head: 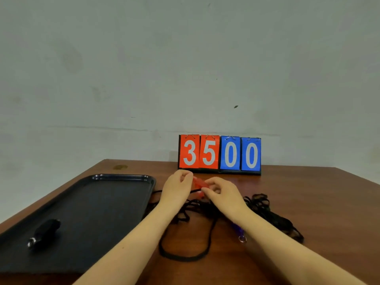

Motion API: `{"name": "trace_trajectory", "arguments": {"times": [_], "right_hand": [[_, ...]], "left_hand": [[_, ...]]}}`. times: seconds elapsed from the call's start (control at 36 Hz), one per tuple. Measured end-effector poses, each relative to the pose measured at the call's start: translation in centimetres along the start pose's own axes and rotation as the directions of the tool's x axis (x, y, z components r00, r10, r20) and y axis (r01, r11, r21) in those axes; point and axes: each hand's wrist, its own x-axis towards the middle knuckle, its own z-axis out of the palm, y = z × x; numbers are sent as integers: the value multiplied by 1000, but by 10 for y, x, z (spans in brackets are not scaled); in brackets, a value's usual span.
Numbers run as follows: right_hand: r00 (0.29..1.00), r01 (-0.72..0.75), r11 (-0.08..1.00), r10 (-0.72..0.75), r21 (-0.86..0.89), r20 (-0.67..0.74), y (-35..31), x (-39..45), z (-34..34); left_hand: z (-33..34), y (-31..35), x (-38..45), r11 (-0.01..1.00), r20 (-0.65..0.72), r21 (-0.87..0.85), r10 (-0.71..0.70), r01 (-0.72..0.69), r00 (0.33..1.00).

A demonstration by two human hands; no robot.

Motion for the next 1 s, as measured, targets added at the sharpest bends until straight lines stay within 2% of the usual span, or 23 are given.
{"name": "trace_trajectory", "arguments": {"times": [0.08, 0.19, 0.28, 0.39, 0.56, 0.69, 0.83, 0.92, 1.0], "right_hand": [[999, 3, 987, -9, 160, 40, 1, 1, 3], [999, 35, 941, -26, 335, -30, 4, 2, 6], [999, 38, 925, -41, 379, -1, 6, 1, 4], [998, 51, 920, -59, 389, 9, 7, 0, 2], [999, 38, 941, -43, 338, 6, 7, -1, -2], [999, -27, 933, 9, 360, 53, 7, -5, -9], [987, -157, 873, 119, 462, 111, 6, -7, -19], [979, -201, 775, 137, 599, 151, 7, -4, -26], [970, -240, 537, 99, 809, 222, 6, -2, -35]], "left_hand": [[9, -6, -2, 984, 32, -158, -79, 83, 996], [13, -19, -5, 945, 58, -285, -147, 157, 987], [9, -19, -6, 862, 113, -453, -200, 230, 973], [6, -20, -6, 840, 154, -505, -137, 198, 978], [8, -23, -10, 909, 220, -393, -57, 142, 974], [6, -21, -14, 971, 143, -236, 11, 24, 990], [2, -17, -21, 992, 68, -102, 83, -76, 994], [-1, -19, -21, 965, -3, 170, 203, -199, 979], [-5, -22, -20, 934, -70, 260, 273, -246, 960]]}}
